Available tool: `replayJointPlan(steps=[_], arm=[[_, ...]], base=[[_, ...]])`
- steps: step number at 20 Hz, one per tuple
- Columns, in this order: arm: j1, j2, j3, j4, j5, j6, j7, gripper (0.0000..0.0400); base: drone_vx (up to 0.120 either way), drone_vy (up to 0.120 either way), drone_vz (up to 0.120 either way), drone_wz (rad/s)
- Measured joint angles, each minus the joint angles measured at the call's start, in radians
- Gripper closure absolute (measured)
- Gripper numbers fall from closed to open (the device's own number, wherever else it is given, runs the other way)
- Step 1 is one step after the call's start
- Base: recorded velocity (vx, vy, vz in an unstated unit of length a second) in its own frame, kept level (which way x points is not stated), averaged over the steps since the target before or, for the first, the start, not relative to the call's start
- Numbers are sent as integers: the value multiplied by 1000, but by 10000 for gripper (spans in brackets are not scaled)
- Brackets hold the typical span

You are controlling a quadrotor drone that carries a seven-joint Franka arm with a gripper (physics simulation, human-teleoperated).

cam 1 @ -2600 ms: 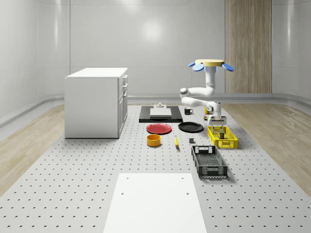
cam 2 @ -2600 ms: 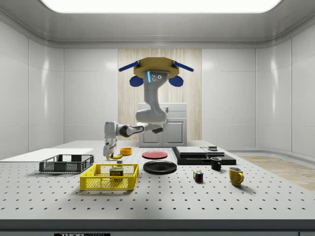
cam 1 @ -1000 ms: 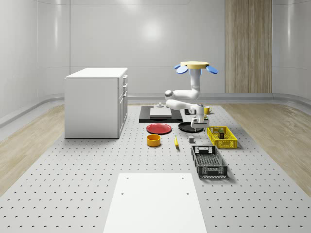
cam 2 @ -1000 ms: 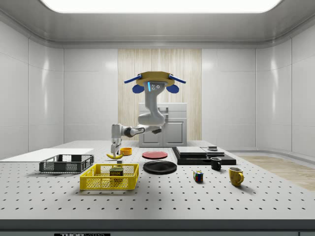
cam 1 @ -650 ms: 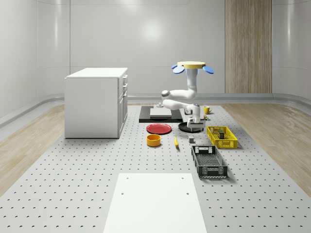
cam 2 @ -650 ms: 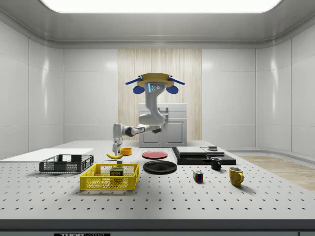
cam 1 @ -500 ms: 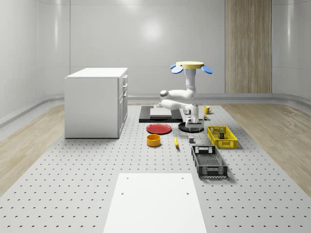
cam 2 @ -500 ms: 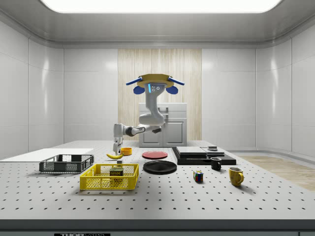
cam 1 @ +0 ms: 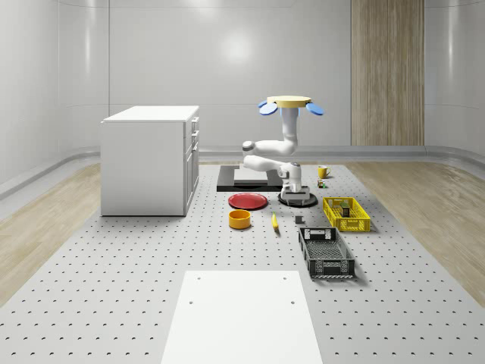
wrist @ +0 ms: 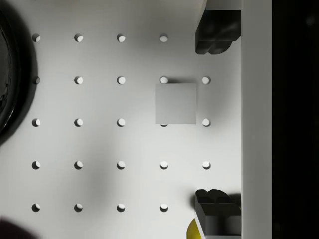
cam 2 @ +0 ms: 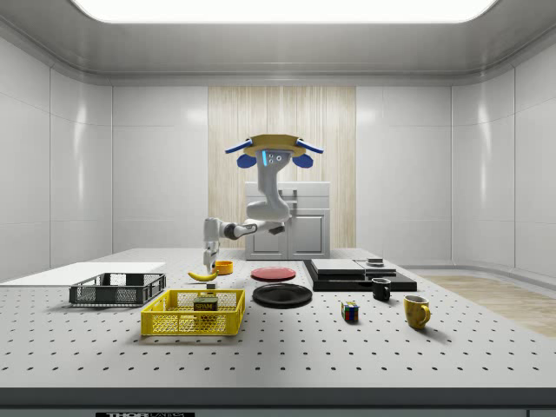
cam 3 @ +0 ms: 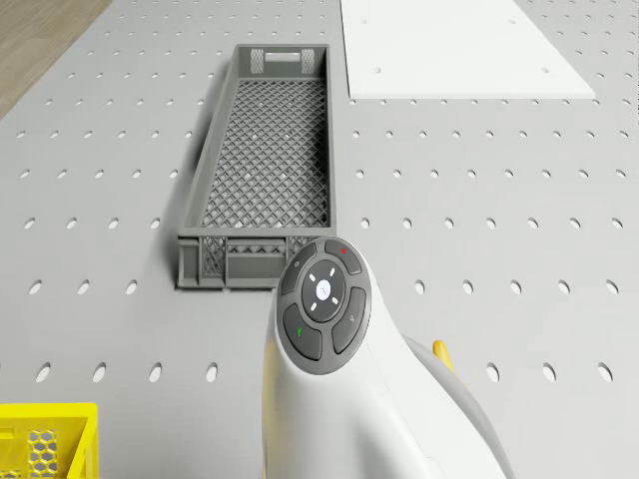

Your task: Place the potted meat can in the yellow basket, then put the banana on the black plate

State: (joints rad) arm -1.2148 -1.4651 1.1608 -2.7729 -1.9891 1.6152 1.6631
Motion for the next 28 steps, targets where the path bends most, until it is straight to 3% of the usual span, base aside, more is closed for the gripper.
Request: replayJointPlan(steps=[2, 15, 19, 28], arm=[[0, 0, 0, 0, 0, 0, 0, 0], [-1, -1, 0, 0, 1, 1, 1, 0], [-1, -2, 0, 0, 1, 2, 1, 0], [-1, -2, 0, 0, 1, 2, 1, 0]], base=[[0, -120, 0, 0], [117, -120, 0, 0], [0, -120, 0, 0], [0, -98, -93, 0]])
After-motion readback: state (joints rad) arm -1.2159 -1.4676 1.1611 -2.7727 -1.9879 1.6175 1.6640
